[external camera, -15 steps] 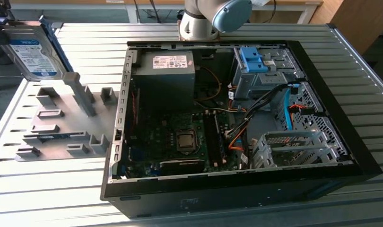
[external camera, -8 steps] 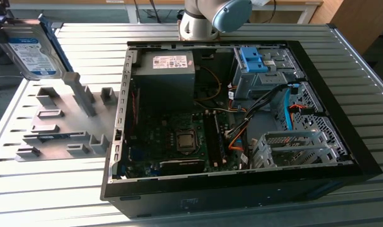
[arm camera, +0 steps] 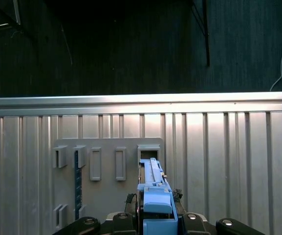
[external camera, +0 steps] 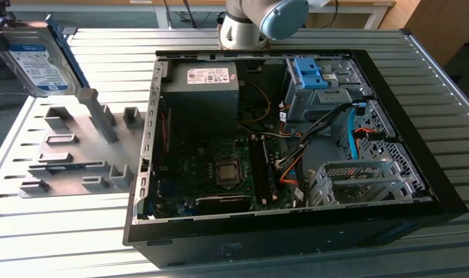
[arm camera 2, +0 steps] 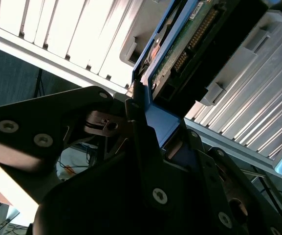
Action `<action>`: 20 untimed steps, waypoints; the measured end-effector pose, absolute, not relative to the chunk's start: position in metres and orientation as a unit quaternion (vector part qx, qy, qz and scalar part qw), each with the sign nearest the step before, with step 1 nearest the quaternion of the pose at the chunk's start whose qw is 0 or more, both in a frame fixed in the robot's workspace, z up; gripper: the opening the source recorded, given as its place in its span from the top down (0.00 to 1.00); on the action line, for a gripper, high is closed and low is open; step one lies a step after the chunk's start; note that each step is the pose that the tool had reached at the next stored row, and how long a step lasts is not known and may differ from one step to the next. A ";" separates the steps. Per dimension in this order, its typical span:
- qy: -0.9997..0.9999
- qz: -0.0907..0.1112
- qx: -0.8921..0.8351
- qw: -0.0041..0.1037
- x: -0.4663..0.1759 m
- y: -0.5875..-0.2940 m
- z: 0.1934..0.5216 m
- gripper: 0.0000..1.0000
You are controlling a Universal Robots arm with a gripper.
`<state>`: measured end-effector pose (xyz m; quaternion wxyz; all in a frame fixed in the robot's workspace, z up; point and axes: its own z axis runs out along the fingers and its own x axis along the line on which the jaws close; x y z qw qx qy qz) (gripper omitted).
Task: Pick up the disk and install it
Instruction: 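Pick up the disk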
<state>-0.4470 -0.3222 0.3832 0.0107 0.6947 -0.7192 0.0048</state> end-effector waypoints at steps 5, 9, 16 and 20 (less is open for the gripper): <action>-0.719 0.005 0.695 0.011 -0.447 -0.322 0.385 0.64; -0.719 0.005 0.695 0.011 -0.447 -0.322 0.387 0.64; -0.719 0.005 0.695 0.011 -0.447 -0.322 0.389 0.64; -0.719 0.005 0.695 0.011 -0.447 -0.322 0.390 0.64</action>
